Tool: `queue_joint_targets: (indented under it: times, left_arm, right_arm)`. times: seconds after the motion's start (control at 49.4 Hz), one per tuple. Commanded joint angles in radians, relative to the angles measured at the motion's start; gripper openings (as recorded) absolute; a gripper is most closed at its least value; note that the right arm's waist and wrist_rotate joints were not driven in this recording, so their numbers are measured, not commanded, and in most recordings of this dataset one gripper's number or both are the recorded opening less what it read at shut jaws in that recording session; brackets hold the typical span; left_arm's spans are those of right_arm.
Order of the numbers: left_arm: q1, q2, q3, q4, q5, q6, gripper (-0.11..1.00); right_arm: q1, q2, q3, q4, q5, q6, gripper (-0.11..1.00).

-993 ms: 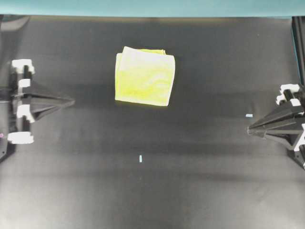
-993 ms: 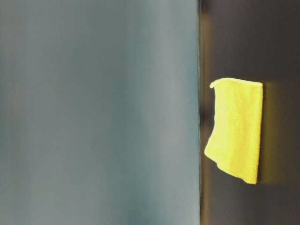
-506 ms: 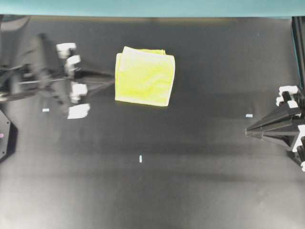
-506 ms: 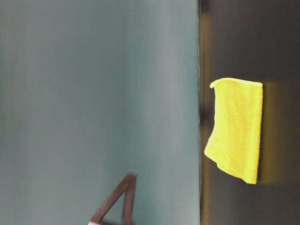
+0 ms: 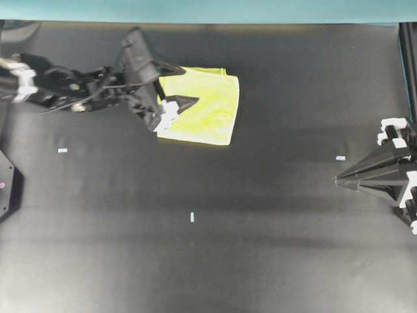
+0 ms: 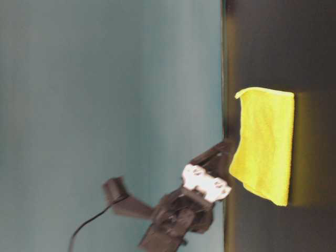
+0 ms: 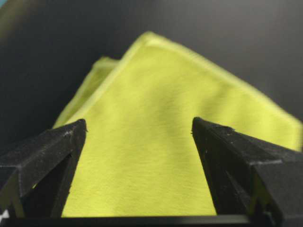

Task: Push a yellow cloth with the left arm to wipe the desk.
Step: 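Lower the left gripper onto the yellow cloth and press it down, then push the yellow cloth with the left gripper down and left across the table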

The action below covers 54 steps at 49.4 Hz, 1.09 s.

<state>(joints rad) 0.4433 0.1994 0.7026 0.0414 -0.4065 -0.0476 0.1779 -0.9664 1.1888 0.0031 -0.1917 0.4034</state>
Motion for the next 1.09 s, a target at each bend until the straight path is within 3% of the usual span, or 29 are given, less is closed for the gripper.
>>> queue_joint_targets:
  times: [0.0,0.203,0.608,1.074]
  left_arm:
    - [0.003,0.052,-0.040,0.002,-0.009,0.005,0.87]
    - [0.003,0.121,-0.066,0.003,-0.011,0.006,0.87]
    - [-0.011,0.123,0.018,0.003,-0.034,0.003,0.87]
    - [-0.172,0.017,0.222,0.003,-0.114,-0.008,0.87]
  right_arm:
    - [0.000,0.006,-0.005,0.002,-0.005,0.000,0.00]
    - [0.000,0.006,-0.002,0.000,-0.005,0.000,0.00]
    - [-0.002,0.005,0.003,0.002,-0.005,0.000,0.00]
    - [0.000,0.005,0.006,0.000,-0.005,0.000,0.00]
